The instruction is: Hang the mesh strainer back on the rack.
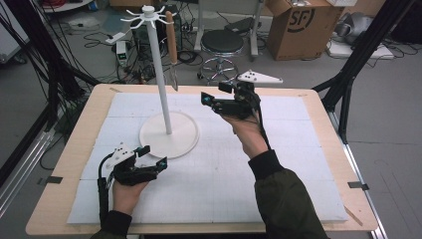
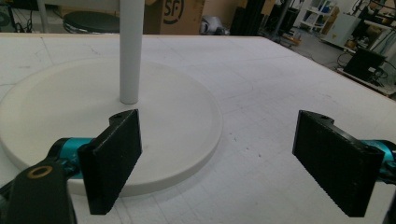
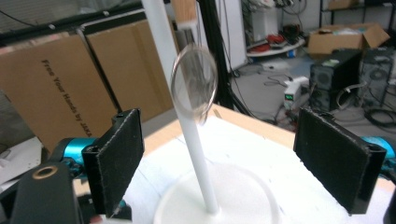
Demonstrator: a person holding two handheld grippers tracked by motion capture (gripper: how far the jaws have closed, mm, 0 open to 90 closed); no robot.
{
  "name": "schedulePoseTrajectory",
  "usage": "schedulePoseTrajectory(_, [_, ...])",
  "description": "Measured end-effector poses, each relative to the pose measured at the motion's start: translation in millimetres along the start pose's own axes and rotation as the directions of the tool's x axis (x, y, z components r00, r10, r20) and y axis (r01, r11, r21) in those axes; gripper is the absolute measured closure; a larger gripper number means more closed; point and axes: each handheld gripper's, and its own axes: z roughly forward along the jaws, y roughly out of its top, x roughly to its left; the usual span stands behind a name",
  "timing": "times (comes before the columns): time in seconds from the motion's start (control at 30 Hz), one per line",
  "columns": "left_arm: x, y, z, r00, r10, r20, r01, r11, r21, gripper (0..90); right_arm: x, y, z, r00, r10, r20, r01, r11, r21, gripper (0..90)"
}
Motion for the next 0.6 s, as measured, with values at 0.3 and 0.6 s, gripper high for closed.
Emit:
schedulePoseTrajectory(0.3, [-0.5, -0.3, 0.2, 1.0, 0.005, -0.001, -0.005, 1.0, 0.007, 16.1, -14.6, -30.6, -28.0, 0.9998, 0.018, 0.01, -0.018, 1.0, -0.013, 15.6])
schedulePoseTrajectory(0.6, [-0.9, -0.4, 0.5, 0.9999, 0.01, 0.002, -0.01, 0.9999, 0.005, 16.1, -28.5, -58.5, -51.4, 0.9979, 0.031, 0.056, -0.033, 0.999, 0.033, 15.7])
